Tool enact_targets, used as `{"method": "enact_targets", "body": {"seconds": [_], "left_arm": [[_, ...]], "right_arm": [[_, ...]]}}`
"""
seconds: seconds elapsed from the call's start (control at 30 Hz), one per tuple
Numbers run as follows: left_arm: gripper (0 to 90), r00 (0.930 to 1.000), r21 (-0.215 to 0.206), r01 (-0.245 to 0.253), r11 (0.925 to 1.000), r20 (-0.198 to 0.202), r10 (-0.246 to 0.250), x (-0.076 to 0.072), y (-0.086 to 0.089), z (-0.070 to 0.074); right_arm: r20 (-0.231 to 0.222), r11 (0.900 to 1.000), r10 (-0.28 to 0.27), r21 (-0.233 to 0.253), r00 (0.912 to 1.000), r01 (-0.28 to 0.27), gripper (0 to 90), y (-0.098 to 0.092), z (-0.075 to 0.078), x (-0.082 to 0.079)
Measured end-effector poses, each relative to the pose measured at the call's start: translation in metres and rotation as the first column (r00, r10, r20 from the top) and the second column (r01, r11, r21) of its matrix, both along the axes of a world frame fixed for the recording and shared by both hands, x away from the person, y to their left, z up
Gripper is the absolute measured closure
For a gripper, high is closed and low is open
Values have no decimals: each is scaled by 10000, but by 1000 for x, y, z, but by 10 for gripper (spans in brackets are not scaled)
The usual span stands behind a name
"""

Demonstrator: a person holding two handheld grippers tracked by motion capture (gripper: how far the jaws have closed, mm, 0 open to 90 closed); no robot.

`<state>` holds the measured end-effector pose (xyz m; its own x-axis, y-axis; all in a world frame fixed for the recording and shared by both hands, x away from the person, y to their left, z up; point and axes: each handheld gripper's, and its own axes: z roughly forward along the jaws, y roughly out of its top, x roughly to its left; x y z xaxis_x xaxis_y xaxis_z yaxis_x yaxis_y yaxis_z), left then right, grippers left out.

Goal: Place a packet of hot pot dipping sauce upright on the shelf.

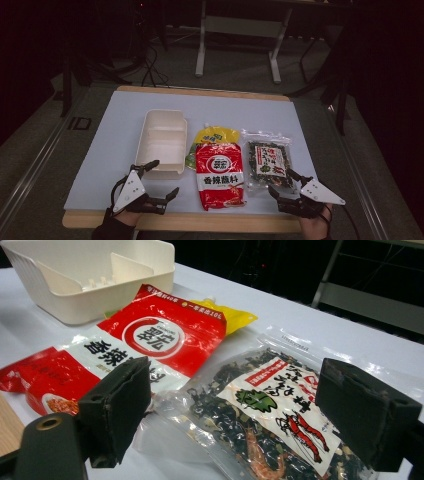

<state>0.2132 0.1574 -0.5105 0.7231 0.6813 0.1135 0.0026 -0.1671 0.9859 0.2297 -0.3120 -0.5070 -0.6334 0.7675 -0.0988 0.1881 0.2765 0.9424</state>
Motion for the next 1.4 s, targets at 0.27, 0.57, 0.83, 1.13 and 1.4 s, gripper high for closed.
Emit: {"method": "enact_targets", "body": {"seconds": [0.27, 0.57, 0.83, 1.13, 1.4], "left_arm": [[36, 9942, 155, 968, 9952, -481, -959, -10, -15, -4], [45, 9893, 84, 1279, 9917, -711, -1270, -10, -17, -5], [44, 9839, -111, 1373, 9905, -1136, -1377, -10, -18, -2], [41, 9850, 35, 1356, 9908, -1078, -1344, -11, -20, -3], [41, 9839, 135, 1412, 9899, -1122, -1388, -10, -21, -5]], "right_arm": [[-180, 9999, 5, 162, 9998, -2, 153, 1, 7, -5], [118, 9967, 481, -658, 9988, -473, 138, 23, 28, -8], [-113, 9957, 586, -718, 9982, -593, 133, 35, 48, 7], [-173, 9916, 944, -867, 9954, -956, 115, 48, 63, 32], [-434, 9841, 1078, -1373, 9932, -1128, 113, 66, 68, 58]]}}
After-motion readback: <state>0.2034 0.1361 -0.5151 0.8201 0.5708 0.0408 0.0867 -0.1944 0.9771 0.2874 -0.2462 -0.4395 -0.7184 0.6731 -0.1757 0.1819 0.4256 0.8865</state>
